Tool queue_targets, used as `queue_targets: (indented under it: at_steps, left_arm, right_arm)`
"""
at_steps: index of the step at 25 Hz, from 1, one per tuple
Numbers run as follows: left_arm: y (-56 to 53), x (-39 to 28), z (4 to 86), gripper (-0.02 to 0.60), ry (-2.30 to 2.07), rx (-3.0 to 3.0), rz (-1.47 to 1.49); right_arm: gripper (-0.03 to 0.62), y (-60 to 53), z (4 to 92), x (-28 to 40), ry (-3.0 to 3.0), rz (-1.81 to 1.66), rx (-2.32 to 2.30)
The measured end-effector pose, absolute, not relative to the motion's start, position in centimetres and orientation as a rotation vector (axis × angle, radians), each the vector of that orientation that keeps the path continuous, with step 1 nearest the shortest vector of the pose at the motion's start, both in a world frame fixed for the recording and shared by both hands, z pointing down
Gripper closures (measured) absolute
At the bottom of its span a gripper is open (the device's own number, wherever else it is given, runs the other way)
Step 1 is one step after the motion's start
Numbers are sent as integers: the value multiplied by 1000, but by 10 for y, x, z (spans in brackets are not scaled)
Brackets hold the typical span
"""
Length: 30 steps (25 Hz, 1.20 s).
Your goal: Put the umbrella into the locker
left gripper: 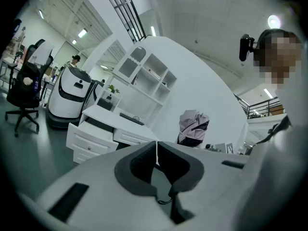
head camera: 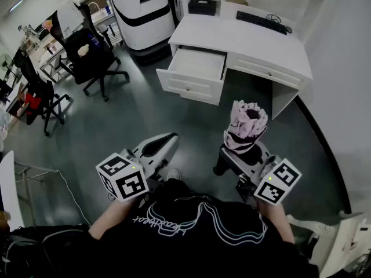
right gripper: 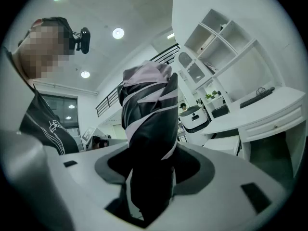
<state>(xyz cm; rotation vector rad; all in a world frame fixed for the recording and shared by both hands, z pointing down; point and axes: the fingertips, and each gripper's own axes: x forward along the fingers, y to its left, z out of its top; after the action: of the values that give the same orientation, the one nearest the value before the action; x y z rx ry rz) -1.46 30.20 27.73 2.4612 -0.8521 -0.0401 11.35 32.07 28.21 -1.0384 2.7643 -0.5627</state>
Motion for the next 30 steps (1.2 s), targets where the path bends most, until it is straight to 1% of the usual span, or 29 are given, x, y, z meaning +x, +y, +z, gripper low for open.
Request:
queue_targets:
  at_steps: [12, 17, 30]
  left_arm:
    - [299, -14, 277, 569, -806, 2491, -76]
    - [297, -12, 282, 569, -786, 2492, -93]
    - [130, -6, 313, 569, -709, 2393, -30]
  right_arm:
    - [356, 319, 278, 112, 2763, -509, -1078]
    - [355, 317, 285, 114, 2766, -540, -1091]
    - [354, 157, 312, 108, 2758, -705, -1147]
